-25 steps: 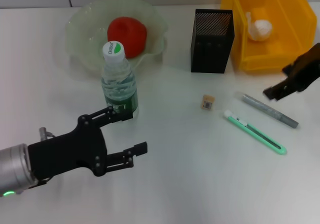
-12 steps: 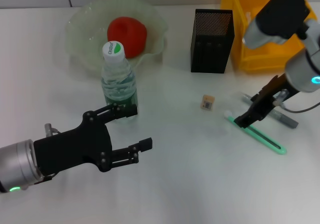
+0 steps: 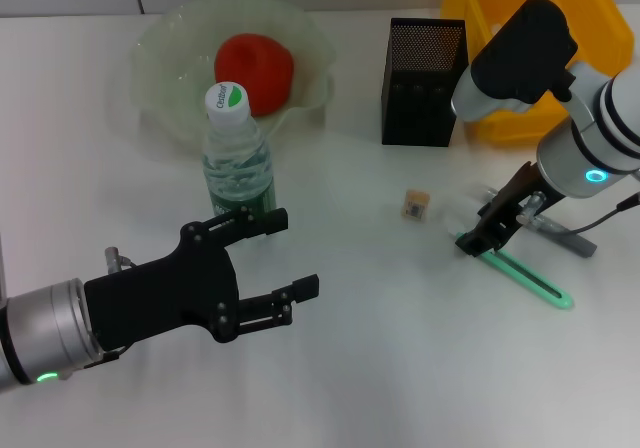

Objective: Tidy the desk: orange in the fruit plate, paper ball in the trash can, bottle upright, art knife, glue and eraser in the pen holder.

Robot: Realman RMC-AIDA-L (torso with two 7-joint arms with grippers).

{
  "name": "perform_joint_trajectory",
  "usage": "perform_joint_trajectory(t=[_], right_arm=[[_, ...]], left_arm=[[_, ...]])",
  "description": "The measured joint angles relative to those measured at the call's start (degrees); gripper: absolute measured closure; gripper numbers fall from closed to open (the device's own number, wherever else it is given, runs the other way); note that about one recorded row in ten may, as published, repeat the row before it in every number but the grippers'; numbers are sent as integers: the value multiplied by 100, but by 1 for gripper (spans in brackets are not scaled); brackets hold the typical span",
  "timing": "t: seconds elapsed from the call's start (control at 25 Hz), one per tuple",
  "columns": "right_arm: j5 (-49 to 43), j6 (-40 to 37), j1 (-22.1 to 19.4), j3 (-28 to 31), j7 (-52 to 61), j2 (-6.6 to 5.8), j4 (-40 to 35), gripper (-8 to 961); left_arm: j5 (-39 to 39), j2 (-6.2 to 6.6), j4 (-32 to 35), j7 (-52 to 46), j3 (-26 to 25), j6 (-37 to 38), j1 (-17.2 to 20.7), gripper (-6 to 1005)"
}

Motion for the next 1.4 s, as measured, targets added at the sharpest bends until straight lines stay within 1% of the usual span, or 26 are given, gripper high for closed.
perform_joint_trajectory(t=[0.12,0.52,0.76,0.8,0.92,0.96,1.0,1.08,1.16,1.24,1.32,1.4], right_arm=[[12,46,3,-49,3,0,36,418],[59,101,5,-99,8,0,72,654],[173,45,-12,-69,10,-8,-28,770],[173,45,-12,-69,10,-8,-28,769],[220,-147,-138,37,8,-27,-480,767],[225,-314,-281,266,2,-33,-989,767],[225,-314,-281,266,2,-33,-989,767],[304,-384,-473,654,-41,-27,-1631,766],[664,-151,-738,1106,-162,-22,-2285,766],[1312,295,-1005,1505,-413,-18,-2659,766],[2313,1005,-1241,1810,-887,-19,-2675,762],[3299,1661,-1380,1878,-1493,-31,-2322,754]], left_arm=[[-1,-6,0,0,-11,-7,-2,200],[-1,-49,0,39,-12,-90,-45,200],[-1,-59,0,65,-28,-124,-54,201],[-1,-59,0,66,-29,-134,-54,201],[-1,-59,0,68,-29,-157,-53,201],[-3,-59,0,68,-29,-157,-52,201],[-3,-59,0,68,-29,-157,-52,201],[-7,-58,0,69,-28,-157,-52,200],[-8,-57,0,70,-28,-158,-52,200],[-8,-57,0,70,-28,-158,-52,201],[-10,-57,0,71,-28,-157,-52,201],[-20,-59,0,71,-28,-157,-52,201]])
